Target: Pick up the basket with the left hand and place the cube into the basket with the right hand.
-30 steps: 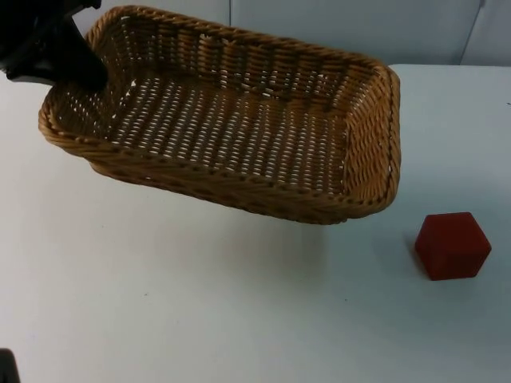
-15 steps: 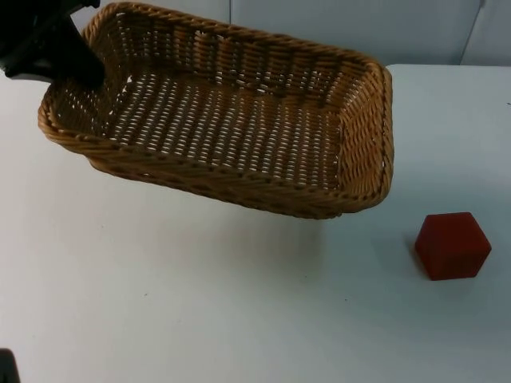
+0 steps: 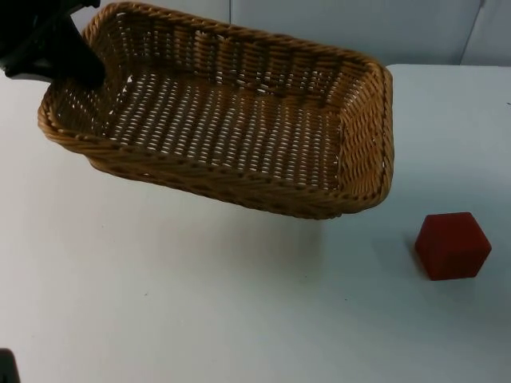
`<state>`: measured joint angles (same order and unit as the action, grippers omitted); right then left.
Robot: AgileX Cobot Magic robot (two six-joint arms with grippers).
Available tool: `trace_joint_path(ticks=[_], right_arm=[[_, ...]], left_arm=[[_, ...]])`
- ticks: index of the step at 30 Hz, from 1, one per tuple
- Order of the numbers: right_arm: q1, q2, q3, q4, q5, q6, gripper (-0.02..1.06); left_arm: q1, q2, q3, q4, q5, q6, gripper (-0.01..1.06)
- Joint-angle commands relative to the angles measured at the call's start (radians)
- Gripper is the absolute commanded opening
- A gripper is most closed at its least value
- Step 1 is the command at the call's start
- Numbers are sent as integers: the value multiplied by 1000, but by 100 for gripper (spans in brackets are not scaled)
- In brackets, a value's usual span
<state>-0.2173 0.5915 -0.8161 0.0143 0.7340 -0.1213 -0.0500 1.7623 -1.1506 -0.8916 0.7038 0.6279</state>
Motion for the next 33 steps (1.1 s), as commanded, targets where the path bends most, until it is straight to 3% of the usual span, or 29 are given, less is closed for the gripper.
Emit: trace_joint_path(ticks=[1, 6, 9, 10, 14, 15, 16, 18, 25, 33], right_arm=[[-7, 126, -81, -14, 37, -17, 0], [-1, 465, -309, 12, 245, -30, 4], [79, 657, -394, 13, 366, -55, 26], [79, 657, -394, 13, 366, -55, 26], [259, 826, -397, 31, 323, -2, 91], [259, 826, -397, 31, 323, -2, 91], [289, 864, -397, 47, 311, 16, 105], [360, 958, -397, 61, 291, 47, 105], [435, 1137, -395, 63, 260, 96, 105], [450, 1239, -278, 72, 79, 96, 105]], left_arm=[[-2, -10, -1, -38, -2, -4, 0], [-2, -10, -1, -38, -2, -4, 0], [-2, -10, -1, -38, -2, -4, 0], [-2, -10, -1, -38, -2, -4, 0], [-2, -10, -1, -38, -2, -4, 0], [-2, -10, -1, -38, -2, -4, 0], [-2, -10, -1, -38, -2, -4, 0], [-2, -10, -1, -38, -2, -4, 0], [-2, -10, -1, -38, -2, -4, 0], [-2, -10, -1, -38, -2, -4, 0]])
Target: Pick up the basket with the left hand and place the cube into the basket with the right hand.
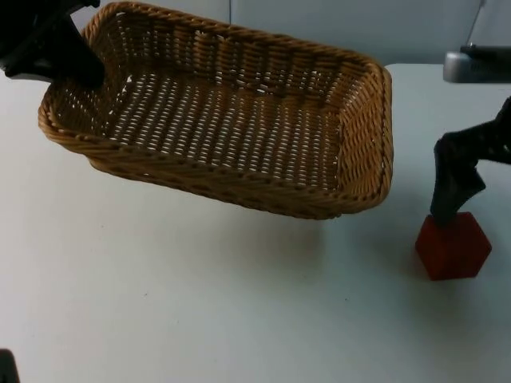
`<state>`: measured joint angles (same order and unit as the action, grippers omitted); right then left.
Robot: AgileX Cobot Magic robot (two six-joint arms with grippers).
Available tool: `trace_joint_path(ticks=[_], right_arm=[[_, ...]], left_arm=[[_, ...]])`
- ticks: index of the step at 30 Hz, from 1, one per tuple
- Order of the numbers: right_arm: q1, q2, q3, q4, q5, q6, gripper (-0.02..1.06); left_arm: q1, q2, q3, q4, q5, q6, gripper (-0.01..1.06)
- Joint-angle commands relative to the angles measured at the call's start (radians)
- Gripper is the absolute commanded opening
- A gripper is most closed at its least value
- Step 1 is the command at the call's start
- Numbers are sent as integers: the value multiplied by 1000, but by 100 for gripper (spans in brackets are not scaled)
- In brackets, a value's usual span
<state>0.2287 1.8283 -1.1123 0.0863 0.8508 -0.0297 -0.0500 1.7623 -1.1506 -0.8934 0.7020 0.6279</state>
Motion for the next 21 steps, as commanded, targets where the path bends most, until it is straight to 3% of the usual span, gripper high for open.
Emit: trace_joint_path(ticks=[1, 6, 12, 13, 14, 17, 18, 20, 21], right_arm=[[4, 10, 42, -5, -74, 4, 105], [4, 42, 113, -2, -177, -3, 105], [4, 97, 121, 27, -213, -57, 101], [4, 103, 121, 27, -236, -60, 88], [4, 103, 121, 27, -236, -60, 88], [4, 105, 121, 19, -278, -44, 42], [4, 105, 119, -13, -309, -9, 0], [4, 103, 107, -65, -313, 39, 0], [4, 101, 83, -137, -293, 106, 0]], left_arm=[[-2, -10, -1, -36, 0, -4, 0], [-2, -10, -1, -38, 0, -4, 0], [-2, -10, -1, -38, 0, -4, 0], [-2, -10, -1, -38, 0, -4, 0], [-2, -10, -1, -38, 0, -4, 0], [-2, -10, -1, -38, 0, -4, 0], [-2, -10, -1, -38, 0, -4, 0], [-2, -10, -1, -38, 0, -4, 0], [-2, -10, -1, -38, 0, -4, 0]])
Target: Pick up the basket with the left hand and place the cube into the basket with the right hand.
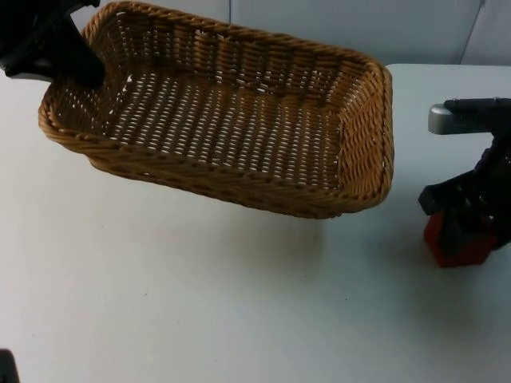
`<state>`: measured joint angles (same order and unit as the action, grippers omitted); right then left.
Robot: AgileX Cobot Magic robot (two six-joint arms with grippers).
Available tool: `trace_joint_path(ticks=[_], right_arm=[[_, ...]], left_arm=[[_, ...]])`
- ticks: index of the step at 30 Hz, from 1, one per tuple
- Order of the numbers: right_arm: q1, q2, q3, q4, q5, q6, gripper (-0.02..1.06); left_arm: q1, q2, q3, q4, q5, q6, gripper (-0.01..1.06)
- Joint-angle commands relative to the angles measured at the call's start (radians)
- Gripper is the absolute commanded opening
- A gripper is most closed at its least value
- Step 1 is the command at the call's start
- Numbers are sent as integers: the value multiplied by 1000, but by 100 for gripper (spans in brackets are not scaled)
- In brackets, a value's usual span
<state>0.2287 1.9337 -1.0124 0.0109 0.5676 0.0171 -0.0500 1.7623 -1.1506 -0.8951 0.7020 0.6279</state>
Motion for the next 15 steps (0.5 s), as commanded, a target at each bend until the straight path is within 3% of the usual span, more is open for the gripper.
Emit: trace_joint_path(ticks=[1, 2, 3, 5, 8, 10, 12, 13, 15], right_arm=[[4, -9, -48, -133, 24, 114, 0], [4, -15, -92, -230, 78, 178, 0], [4, -15, -92, -230, 78, 178, 0], [4, -35, -230, -457, 233, 332, 0], [7, -54, -327, -490, 298, 313, 0], [26, -80, -442, -430, 325, 225, 0], [56, -98, -538, -266, 326, 86, 0], [56, -98, -538, -266, 326, 86, 0], [90, -105, -623, -32, 325, -77, 0]], left_arm=[[-2, -10, -1, -36, 0, -4, 0], [-2, -10, -1, -36, 0, -4, 0], [-2, -10, -1, -36, 0, -4, 0], [-2, -10, -1, -36, 0, -4, 0], [-2, -10, -1, -36, 0, -4, 0], [-2, -10, -1, -38, 0, -4, 0], [-2, -10, -1, -38, 0, -4, 0], [-2, -10, -1, -38, 0, -4, 0], [-2, -10, -1, -38, 0, -4, 0]])
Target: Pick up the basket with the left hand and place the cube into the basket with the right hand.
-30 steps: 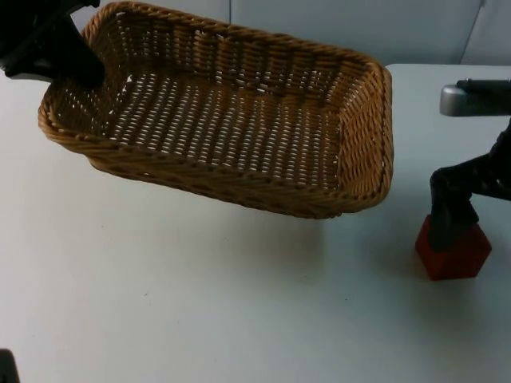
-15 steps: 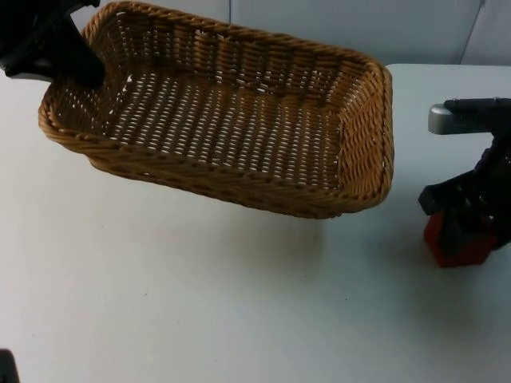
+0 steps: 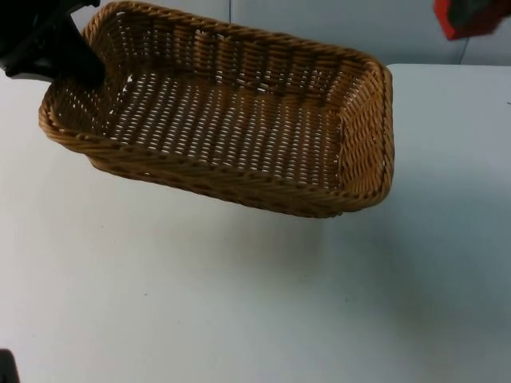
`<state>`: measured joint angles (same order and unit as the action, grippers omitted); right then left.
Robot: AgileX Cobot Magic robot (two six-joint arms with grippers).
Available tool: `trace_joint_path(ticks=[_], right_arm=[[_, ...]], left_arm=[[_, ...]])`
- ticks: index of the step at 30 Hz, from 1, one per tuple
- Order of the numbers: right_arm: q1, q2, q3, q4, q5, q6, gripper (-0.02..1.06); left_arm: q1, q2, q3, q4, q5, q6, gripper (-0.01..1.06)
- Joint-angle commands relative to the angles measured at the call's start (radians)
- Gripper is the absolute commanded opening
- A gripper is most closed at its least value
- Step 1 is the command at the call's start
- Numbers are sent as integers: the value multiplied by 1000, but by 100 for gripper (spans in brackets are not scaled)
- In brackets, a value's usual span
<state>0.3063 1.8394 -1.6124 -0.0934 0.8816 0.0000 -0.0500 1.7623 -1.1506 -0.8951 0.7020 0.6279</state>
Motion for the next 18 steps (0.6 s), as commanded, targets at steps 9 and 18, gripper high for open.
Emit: trace_joint_path(ticks=[9, 18], right_arm=[[143, 23, -65, 474, -58, -315, 0], [200, 185, -65, 516, -90, -314, 0]], left_arm=[[-2, -10, -1, -38, 0, -4, 0], [-2, -10, -1, -37, 0, -4, 0]])
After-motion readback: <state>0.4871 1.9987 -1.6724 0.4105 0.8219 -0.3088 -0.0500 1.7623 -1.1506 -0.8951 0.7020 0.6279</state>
